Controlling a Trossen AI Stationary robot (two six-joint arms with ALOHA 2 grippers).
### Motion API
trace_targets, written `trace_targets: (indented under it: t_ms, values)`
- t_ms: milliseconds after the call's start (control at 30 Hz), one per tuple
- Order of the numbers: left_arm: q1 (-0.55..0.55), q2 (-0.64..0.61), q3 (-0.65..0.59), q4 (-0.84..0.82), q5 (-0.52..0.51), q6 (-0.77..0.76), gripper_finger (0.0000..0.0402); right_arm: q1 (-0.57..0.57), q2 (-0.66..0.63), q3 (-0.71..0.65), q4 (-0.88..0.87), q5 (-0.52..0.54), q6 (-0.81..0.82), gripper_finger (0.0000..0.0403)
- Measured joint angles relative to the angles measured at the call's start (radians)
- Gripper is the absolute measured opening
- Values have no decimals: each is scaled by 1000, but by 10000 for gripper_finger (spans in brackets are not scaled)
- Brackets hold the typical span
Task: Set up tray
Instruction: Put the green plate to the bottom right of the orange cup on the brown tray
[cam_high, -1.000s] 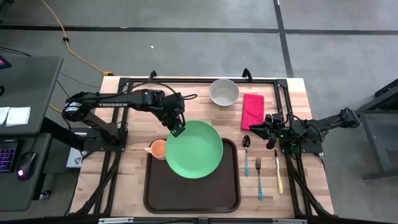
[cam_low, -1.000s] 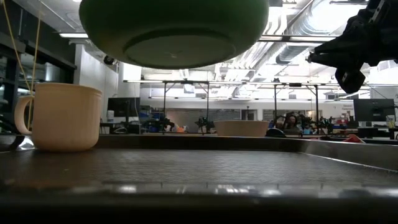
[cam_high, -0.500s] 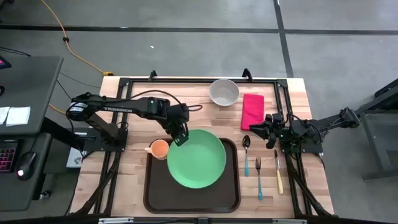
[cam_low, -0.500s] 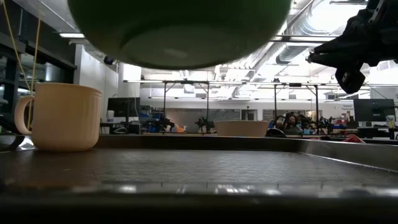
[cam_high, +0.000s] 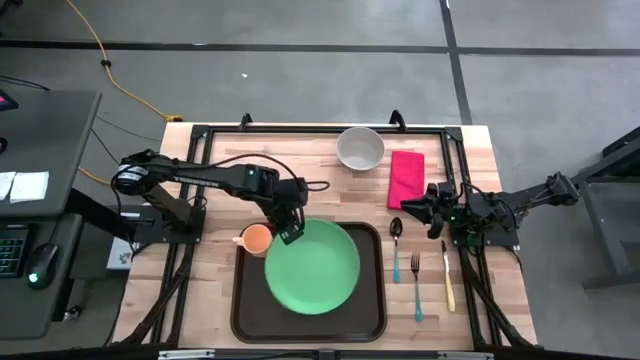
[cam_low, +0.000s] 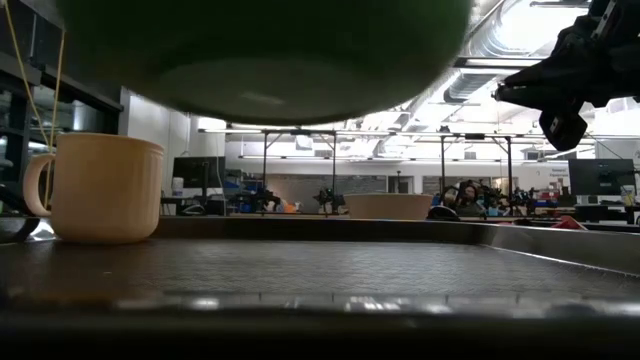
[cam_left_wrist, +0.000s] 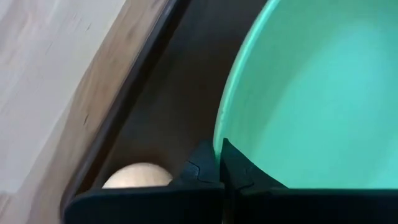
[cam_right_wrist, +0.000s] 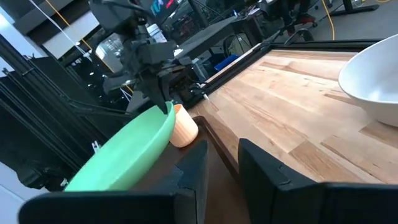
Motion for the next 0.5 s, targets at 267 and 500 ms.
trace_targets:
  t_ms: [267,500]
  values:
    - [-6,8,1,13,1,-1,14,0,0,0,0,11,0,67]
    - [-26,8,1,20,-4,-1,14,0,0,0,-1,11,22,67]
